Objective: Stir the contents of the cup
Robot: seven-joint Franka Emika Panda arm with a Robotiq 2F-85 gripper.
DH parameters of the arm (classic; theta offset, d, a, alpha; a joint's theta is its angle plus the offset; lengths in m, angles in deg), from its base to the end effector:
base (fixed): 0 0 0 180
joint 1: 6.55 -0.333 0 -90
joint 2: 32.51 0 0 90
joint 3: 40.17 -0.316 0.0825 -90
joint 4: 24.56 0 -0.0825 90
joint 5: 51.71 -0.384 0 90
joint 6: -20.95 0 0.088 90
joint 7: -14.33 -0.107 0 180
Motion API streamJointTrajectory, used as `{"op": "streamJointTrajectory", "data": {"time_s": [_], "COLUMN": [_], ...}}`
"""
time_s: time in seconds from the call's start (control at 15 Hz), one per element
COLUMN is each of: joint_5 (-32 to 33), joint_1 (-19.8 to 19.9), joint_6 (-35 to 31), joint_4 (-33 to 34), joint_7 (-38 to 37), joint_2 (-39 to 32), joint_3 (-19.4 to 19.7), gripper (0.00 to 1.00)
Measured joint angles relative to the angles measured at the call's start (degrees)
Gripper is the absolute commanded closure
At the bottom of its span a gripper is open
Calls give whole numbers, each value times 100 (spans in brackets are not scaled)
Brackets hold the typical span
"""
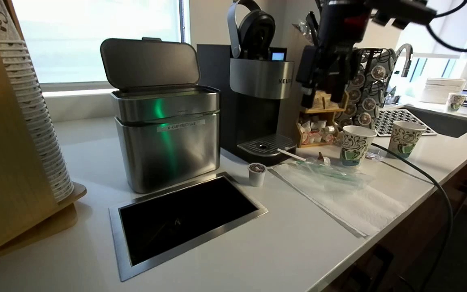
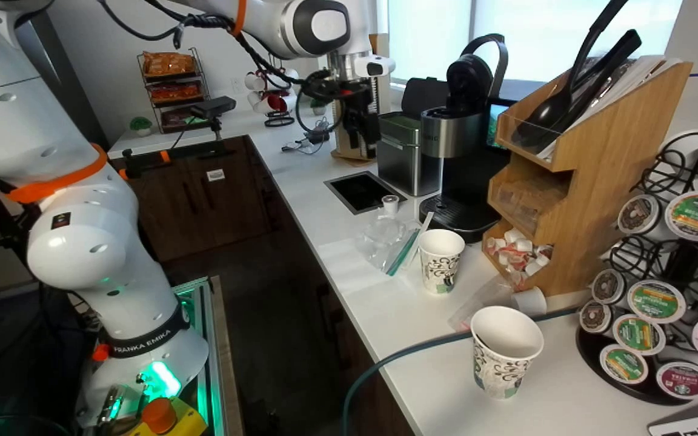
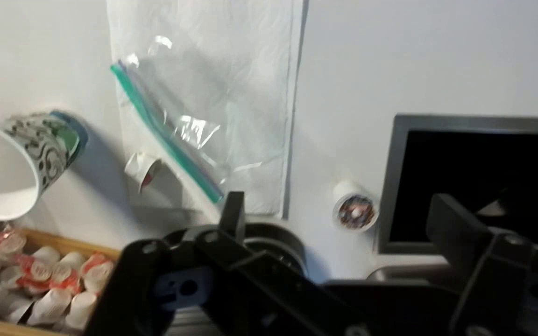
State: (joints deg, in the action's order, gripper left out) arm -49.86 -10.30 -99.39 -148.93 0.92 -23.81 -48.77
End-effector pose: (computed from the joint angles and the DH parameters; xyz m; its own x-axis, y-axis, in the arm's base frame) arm 0.5003 0.1101 0.4655 0.9960 -0.0027 0.0889 -0.0055 -0.9995 0.0319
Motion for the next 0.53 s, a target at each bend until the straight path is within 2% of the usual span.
{"op": "streamJointTrajectory", "data": {"time_s": [0.07,0.13,0.53], "joint_5": [286,348,340], "joint_1": [72,96,36], "joint_6": [-440,-578,-553], "joint_4": [11,25,39], "joint_7": [-186,-214,-196], "joint_2": [-206,-357,-263], "joint_3": [26,61,69], "gripper": [0,0,0]}}
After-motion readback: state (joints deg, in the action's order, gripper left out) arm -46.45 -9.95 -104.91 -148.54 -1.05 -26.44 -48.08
